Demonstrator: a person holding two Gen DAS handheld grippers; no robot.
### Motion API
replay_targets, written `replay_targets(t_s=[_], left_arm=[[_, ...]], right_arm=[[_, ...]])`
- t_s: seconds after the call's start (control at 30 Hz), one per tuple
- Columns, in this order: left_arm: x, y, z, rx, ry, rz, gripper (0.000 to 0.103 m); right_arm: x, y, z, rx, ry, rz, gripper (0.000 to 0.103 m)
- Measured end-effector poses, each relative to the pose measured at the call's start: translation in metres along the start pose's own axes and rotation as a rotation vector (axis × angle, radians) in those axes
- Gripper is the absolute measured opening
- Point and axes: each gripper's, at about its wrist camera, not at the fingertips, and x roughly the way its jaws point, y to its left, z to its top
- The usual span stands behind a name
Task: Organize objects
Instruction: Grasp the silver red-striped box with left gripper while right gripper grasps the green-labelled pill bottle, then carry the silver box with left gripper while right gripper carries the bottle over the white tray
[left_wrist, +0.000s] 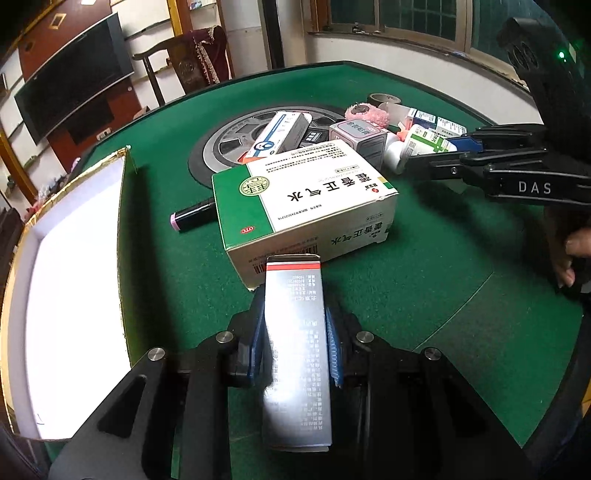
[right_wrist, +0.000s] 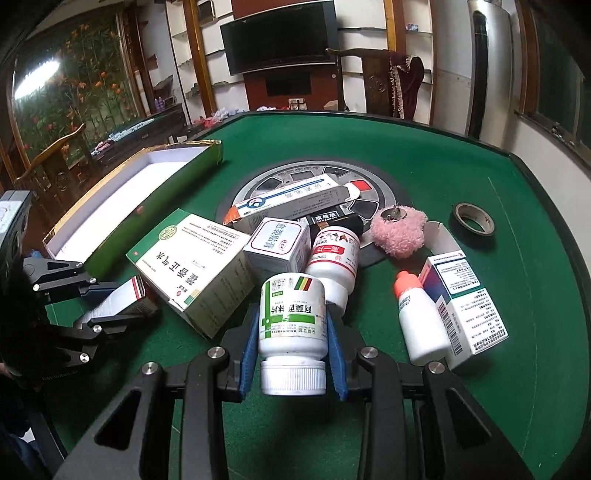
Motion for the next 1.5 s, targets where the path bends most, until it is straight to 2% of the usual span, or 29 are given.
replay_targets(t_s=[0.1, 0.27, 0.47, 0.63, 0.83, 1.07, 1.27, 1.43, 1.5], left_arm=[[0.000, 0.003, 0.000, -0.015, -0.002, -0.014, 0.027], [0.004, 0.011, 0.001, -0.096, -0.015, -0.080, 0.027], [0.004, 0.005, 0.003, -0.072, -0.001, -0.069, 0.026], [0.000, 0.008, 0.001, -0.078, 0.004, -0.120, 0.026], [-0.016, 0.019, 0.005, -0.119, -0.054, -0.179, 0.026], [-0.027, 0.032, 0.008, -0.178, -0.107, -0.201, 0.026], [-0.038, 0.049, 0.009, -0.235, -0.147, -0.180, 0.026], [-0.055, 0.091, 0.009, -0.345, -0.201, -0.077, 0.026], [-0.061, 0.113, 0.009, -0.374, -0.212, 0.006, 0.026]], right_arm=[[0.001, 0.001, -0.001, -0.004, 0.005, 0.000, 0.033], [0.002, 0.001, -0.001, -0.003, 0.006, 0.000, 0.033], [0.003, 0.001, -0.001, 0.003, 0.004, -0.006, 0.033], [-0.003, -0.003, 0.001, 0.023, -0.020, -0.015, 0.033], [-0.016, -0.006, 0.003, 0.061, -0.077, -0.003, 0.033], [-0.023, -0.001, 0.006, 0.093, -0.119, 0.016, 0.033], [-0.023, 0.018, 0.014, 0.106, -0.143, 0.058, 0.033], [-0.017, 0.047, 0.024, 0.088, -0.153, 0.111, 0.033], [-0.013, 0.057, 0.025, 0.076, -0.148, 0.126, 0.033]])
